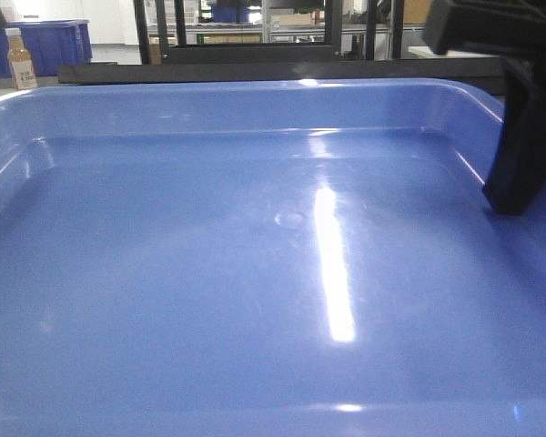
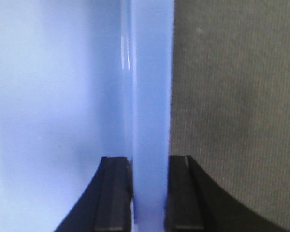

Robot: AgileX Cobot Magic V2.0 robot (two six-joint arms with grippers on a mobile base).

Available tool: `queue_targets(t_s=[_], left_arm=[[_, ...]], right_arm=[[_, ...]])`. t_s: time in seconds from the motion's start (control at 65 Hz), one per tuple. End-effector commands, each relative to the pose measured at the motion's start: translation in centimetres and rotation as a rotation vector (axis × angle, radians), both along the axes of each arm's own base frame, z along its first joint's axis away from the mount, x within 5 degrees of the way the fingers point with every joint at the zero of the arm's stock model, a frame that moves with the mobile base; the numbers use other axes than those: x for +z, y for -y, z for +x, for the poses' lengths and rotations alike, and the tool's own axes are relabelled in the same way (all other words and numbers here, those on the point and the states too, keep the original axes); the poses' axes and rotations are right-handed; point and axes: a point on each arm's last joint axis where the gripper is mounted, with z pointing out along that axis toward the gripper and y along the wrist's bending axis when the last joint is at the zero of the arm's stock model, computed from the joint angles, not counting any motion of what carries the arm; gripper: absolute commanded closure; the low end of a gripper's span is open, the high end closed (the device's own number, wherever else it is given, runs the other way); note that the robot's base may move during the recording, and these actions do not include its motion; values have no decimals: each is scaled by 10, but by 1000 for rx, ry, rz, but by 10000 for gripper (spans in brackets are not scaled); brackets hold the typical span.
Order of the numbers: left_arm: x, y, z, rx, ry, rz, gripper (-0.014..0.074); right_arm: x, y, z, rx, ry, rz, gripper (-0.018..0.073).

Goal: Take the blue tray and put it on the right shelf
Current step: 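Lift the blue tray off the table with both grippers, then hold the tray raised in both grippers while the base drives away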

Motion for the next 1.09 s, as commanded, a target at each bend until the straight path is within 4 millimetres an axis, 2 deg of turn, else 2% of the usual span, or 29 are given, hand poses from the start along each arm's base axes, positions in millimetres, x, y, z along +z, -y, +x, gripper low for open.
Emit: queue_targets(t_s=[0.0,1.077], left_arm=[[12,0,3,3,85,-26,645],[12,0,3,-47,102,-8,645]], right_arm=[[11,4,-1,-6,71,12,398],[9,3,1,-4,93,28,398]])
